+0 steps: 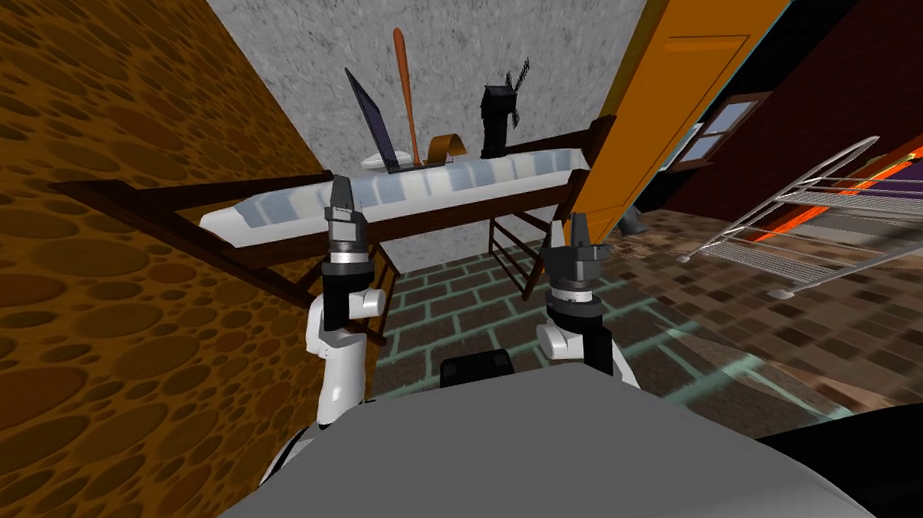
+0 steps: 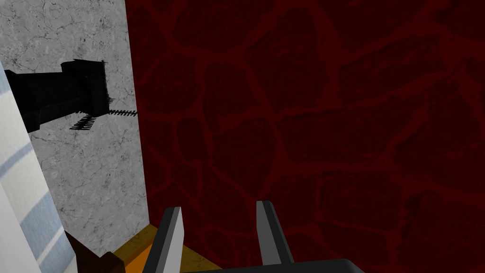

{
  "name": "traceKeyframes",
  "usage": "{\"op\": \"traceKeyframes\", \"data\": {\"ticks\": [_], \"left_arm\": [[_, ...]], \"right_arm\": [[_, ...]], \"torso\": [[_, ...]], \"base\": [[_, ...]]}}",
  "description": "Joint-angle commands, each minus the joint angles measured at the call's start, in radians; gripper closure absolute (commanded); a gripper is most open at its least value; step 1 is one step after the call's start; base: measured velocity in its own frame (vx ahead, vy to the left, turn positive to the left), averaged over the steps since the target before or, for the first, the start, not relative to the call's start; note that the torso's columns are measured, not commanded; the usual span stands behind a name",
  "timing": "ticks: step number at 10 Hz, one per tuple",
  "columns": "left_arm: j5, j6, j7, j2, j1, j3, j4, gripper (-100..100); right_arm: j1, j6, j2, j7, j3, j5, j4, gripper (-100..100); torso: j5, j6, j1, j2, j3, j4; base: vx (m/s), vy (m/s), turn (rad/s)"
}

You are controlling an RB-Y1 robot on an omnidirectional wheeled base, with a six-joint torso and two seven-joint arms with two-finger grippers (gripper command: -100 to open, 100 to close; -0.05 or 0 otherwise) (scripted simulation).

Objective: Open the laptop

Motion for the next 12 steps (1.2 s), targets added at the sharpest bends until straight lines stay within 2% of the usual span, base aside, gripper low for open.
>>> {"op": "traceKeyframes", "data": {"ticks": [1,2,3,5,6,8,9,10,11,12], "left_arm": [[0.001,0.057,-0.010,0.017,-0.081,0.005,0.025,-100],[0.001,0.057,-0.010,0.017,-0.089,0.005,0.025,-100],[0.002,0.098,-0.020,0.032,-0.127,0.008,0.053,-100],[0.002,0.114,-0.020,0.032,-0.171,0.008,0.053,-100],[0.004,0.158,-0.030,0.046,-0.207,0.012,0.084,-100],[0.004,0.174,-0.030,0.046,-0.253,0.012,0.084,-100],[0.007,0.218,-0.039,0.061,-0.286,0.015,0.116,-100],[0.007,0.236,-0.039,0.061,-0.314,0.015,0.116,-100],[0.007,0.236,-0.039,0.061,-0.337,0.015,0.116,-100],[0.012,0.287,-0.049,0.075,-0.374,0.018,0.151,-100]], "right_arm": [[0.000,0.000,0.000,0.000,0.000,0.000,0.000,0],[0.000,0.000,0.000,0.000,0.000,0.000,0.000,0],[0.000,0.000,0.000,0.000,0.000,0.000,0.000,0],[0.000,0.000,0.000,0.000,0.000,0.000,0.000,0],[0.000,0.000,0.000,0.000,0.000,0.000,0.000,0],[0.000,0.000,0.000,0.000,0.000,0.000,0.000,0],[0.000,0.000,0.000,0.000,0.000,0.000,0.000,0],[0.000,0.000,0.000,0.000,0.000,0.000,0.000,0],[0.000,0.000,0.000,0.000,0.000,0.000,0.000,0],[0.000,0.000,0.000,0.000,0.000,0.000,0.000,0]], "torso": [[0.000,0.000,-0.001,0.000,0.000,0.000],[0.000,0.000,-0.002,0.000,0.000,0.000],[0.000,0.000,0.000,0.000,0.000,0.000],[0.000,0.000,-0.002,0.000,0.000,0.000],[0.000,0.000,0.000,0.000,0.000,0.000],[0.000,0.000,-0.002,0.000,0.000,0.000],[0.000,0.000,-0.001,0.000,0.000,0.000],[0.000,0.000,-0.001,0.000,0.000,0.000],[0.000,0.000,-0.002,0.000,0.000,0.000],[0.000,0.000,-0.001,0.000,0.000,0.000]], "base": [[-0.004,-0.045,0.015],[0.000,-0.019,-0.001],[0.005,-0.039,0.020],[0.002,-0.031,0.010],[-0.001,-0.037,0.021],[0.004,-0.030,0.010],[0.006,-0.030,0.024],[0.011,-0.037,0.018],[0.009,-0.020,-0.001],[0.010,-0.029,0.031]]}}
